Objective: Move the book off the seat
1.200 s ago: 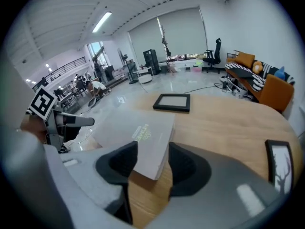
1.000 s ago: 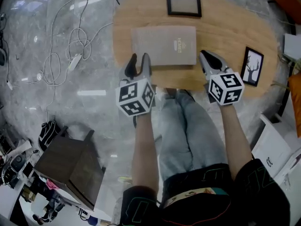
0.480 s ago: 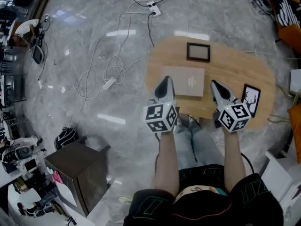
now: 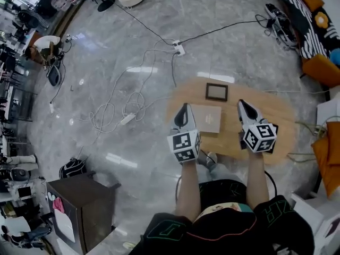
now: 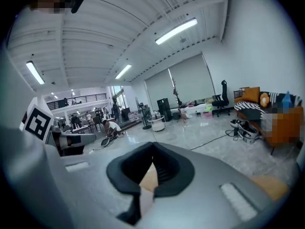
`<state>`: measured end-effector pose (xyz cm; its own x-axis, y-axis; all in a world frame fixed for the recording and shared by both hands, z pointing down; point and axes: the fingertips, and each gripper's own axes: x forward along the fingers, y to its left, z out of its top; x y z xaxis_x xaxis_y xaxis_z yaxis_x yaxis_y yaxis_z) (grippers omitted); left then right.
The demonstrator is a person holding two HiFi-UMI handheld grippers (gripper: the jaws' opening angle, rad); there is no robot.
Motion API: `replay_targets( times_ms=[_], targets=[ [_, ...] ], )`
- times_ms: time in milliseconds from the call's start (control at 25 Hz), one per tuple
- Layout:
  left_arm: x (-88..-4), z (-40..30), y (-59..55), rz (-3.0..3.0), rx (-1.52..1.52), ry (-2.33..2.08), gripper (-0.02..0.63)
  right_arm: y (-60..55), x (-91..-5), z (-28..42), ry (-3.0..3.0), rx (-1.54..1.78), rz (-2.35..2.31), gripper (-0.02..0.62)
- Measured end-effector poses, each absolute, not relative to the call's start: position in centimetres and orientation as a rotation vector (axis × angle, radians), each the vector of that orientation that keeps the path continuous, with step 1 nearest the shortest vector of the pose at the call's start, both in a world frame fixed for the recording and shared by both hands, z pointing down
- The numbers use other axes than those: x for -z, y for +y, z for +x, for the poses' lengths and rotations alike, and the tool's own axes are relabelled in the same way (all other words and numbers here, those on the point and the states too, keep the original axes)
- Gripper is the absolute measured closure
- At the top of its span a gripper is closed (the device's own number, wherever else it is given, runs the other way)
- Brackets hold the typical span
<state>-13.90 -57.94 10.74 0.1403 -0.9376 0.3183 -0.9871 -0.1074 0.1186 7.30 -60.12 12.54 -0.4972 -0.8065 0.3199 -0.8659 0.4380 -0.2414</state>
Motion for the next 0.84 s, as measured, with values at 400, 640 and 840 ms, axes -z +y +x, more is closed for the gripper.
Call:
replay_targets(
  times_ms=[400, 640, 840],
  targets=[
    [-2.3, -17.1, -60.5, 2.183, -0.183, -2.097, 0.595, -64.1, -3.6, 6.1, -2.658, -0.280, 1.474, 0.592],
    [1.1, -17.4, -61.0, 2.213, -0.126, -2.151, 0.595, -65.1, 0.0, 6.9, -2.681, -0.173, 1.503, 0.592],
    [3.0, -16.7, -60.7, 2.246, -0.109, -2.170, 0.595, -64.8, 1.8, 7.9, -2.691, -0.121, 1.520, 0.592]
  ],
)
